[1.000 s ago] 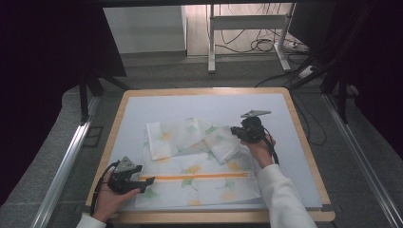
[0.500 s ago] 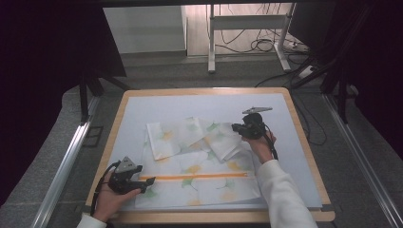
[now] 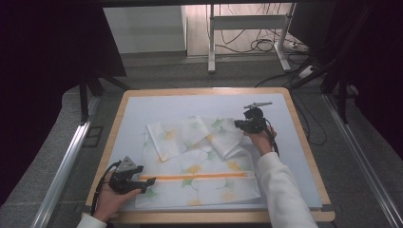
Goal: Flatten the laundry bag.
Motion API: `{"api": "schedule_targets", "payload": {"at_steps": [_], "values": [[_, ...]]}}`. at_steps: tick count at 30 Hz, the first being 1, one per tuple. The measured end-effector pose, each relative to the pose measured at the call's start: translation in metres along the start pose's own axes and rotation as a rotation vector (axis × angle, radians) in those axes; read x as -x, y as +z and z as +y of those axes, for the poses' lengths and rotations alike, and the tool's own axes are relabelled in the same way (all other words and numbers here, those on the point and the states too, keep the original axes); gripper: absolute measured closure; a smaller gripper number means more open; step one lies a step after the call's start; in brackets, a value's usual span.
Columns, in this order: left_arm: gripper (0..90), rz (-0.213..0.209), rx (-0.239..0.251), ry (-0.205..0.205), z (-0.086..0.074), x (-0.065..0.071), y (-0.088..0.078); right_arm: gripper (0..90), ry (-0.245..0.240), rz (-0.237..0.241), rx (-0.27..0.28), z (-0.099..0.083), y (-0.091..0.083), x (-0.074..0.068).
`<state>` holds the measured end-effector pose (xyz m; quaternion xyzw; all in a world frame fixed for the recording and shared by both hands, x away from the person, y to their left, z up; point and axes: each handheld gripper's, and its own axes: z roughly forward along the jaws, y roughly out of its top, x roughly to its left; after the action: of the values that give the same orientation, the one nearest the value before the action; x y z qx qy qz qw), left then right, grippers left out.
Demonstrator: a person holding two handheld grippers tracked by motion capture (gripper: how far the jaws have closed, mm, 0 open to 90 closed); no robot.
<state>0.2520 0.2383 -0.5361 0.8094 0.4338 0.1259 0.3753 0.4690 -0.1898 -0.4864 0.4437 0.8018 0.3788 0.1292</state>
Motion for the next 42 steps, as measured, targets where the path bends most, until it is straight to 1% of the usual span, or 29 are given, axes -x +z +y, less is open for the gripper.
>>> {"api": "schedule_targets", "payload": {"at_steps": [2, 4, 5, 6, 7, 10, 11, 13, 16, 18, 22, 24, 27, 28, 29, 32, 33, 34, 36, 38, 39, 40, 42], "values": [[27.8, -0.001, -0.001, 0.0, 0.0, 0.0, 0.0, 87.6, 0.006, -0.005, -0.007, 0.003, 0.001, 0.003], [27.8, -0.003, -0.003, -0.002, 0.0, 0.0, 0.001, 87.6, 0.024, 0.004, -0.003, 0.005, 0.002, 0.006], [27.8, -0.003, -0.004, -0.002, 0.0, 0.0, 0.001, 87.5, 0.037, 0.006, -0.02, 0.005, 0.004, 0.007], [27.8, -0.002, -0.004, 0.0, 0.0, 0.0, 0.001, 87.5, 0.037, -0.004, -0.023, 0.008, 0.006, 0.009], [27.8, -0.004, -0.003, -0.001, 0.0, 0.0, 0.001, 87.5, 0.037, -0.004, -0.023, 0.008, 0.006, 0.009], [27.8, -0.003, -0.002, -0.004, 0.0, 0.0, 0.0, 87.5, 0.036, -0.02, -0.013, 0.013, 0.009, 0.014], [27.8, -0.004, -0.001, -0.004, 0.0, 0.0, 0.0, 87.5, 0.041, -0.022, -0.013, 0.014, 0.01, 0.014], [27.8, -0.005, 0.0, -0.003, 0.0, 0.0, 0.0, 87.5, 0.058, -0.019, -0.031, 0.017, 0.013, 0.019], [27.8, -0.006, 0.001, -0.004, 0.0, 0.0, -0.001, 87.5, 0.063, -0.03, -0.025, 0.02, 0.014, 0.022], [27.8, -0.007, 0.002, -0.004, 0.0, 0.0, -0.001, 87.5, 0.06, -0.046, -0.022, 0.021, 0.015, 0.025], [27.7, -0.009, 0.001, -0.005, 0.0, 0.0, -0.001, 87.4, 0.081, -0.063, -0.045, 0.017, 0.018, 0.032], [27.7, -0.009, 0.005, -0.007, 0.0, 0.001, -0.001, 87.2, 0.084, -0.068, -0.058, 0.016, 0.02, 0.035], [27.7, -0.011, 0.009, -0.011, 0.0, 0.0, -0.002, 87.1, 0.071, -0.085, -0.058, 0.014, 0.022, 0.041], [27.7, -0.012, 0.009, -0.012, 0.0, 0.001, -0.002, 87.0, 0.072, -0.087, -0.065, 0.015, 0.023, 0.042], [27.7, -0.011, 0.008, -0.012, 0.0, 0.001, -0.002, 87.0, 0.062, -0.096, -0.078, 0.016, 0.024, 0.045], [27.7, -0.012, 0.007, -0.011, 0.0, 0.001, -0.001, 86.5, 0.054, -0.106, -0.07, 0.02, 0.024, 0.049], [27.7, -0.013, 0.008, -0.013, 0.0, 0.001, -0.001, 85.2, 0.053, -0.106, -0.062, 0.022, 0.024, 0.05], [27.7, -0.013, 0.008, -0.012, 0.0, 0.0, -0.001, 81.1, 0.049, -0.11, -0.055, 0.023, 0.024, 0.052], [27.7, -0.013, 0.007, -0.011, 0.0, 0.0, -0.001, 66.5, 0.042, -0.143, -0.058, 0.026, 0.025, 0.054], [27.7, -0.014, 0.008, -0.012, 0.0, 0.0, -0.002, 59.7, 0.041, -0.178, -0.048, 0.027, 0.022, 0.057], [27.7, -0.016, 0.009, -0.012, 0.0, 0.0, -0.001, 59.2, 0.046, -0.192, -0.03, 0.028, 0.017, 0.058], [27.7, -0.016, 0.008, -0.011, 0.0, 0.0, -0.001, 59.0, 0.054, -0.191, -0.009, 0.029, 0.013, 0.058], [27.7, -0.018, 0.008, -0.009, 0.0, 0.0, -0.001, 56.5, 0.046, -0.187, 0.024, 0.03, 0.002, 0.056]]}}
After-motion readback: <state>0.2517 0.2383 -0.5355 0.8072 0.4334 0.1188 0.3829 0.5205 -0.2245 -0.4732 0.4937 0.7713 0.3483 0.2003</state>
